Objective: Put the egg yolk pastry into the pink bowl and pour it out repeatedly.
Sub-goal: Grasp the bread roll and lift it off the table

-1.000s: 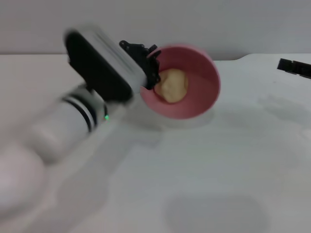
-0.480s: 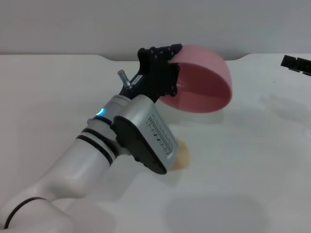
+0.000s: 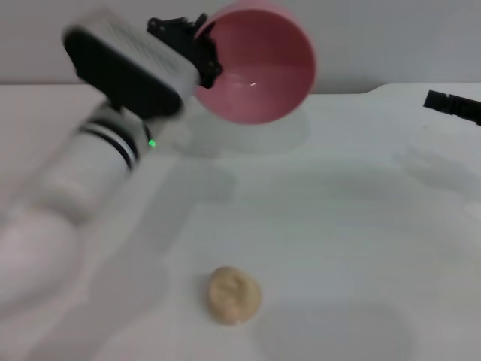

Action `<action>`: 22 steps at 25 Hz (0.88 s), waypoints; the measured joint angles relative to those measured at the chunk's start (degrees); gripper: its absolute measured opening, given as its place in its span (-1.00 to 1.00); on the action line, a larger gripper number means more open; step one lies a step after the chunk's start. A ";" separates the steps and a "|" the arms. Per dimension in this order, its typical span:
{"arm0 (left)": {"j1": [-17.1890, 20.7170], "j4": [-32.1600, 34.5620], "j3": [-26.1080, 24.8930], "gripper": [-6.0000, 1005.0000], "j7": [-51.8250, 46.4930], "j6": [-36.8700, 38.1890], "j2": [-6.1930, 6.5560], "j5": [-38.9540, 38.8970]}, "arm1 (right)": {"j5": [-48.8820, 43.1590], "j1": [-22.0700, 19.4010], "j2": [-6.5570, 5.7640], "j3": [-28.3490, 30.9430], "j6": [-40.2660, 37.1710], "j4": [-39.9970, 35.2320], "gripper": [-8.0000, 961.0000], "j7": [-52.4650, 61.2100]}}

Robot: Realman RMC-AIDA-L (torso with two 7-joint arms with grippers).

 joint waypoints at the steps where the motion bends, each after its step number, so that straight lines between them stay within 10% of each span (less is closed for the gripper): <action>1: 0.02 1.55 -5.29 -0.99 -0.34 8.81 -0.01 -0.89 | 0.00 0.19 0.01 -0.26 0.04 0.14 -0.01 -0.26; 13: -12.51 -3.59 -55.64 -0.99 -20.37 77.52 0.83 4.39 | -0.31 3.62 -0.08 -5.93 0.46 2.51 -0.01 -3.10; 22: -8.87 8.24 -63.52 -0.99 -30.87 100.01 3.26 17.73 | -1.25 6.53 -0.27 -14.72 0.55 3.50 -0.01 -4.31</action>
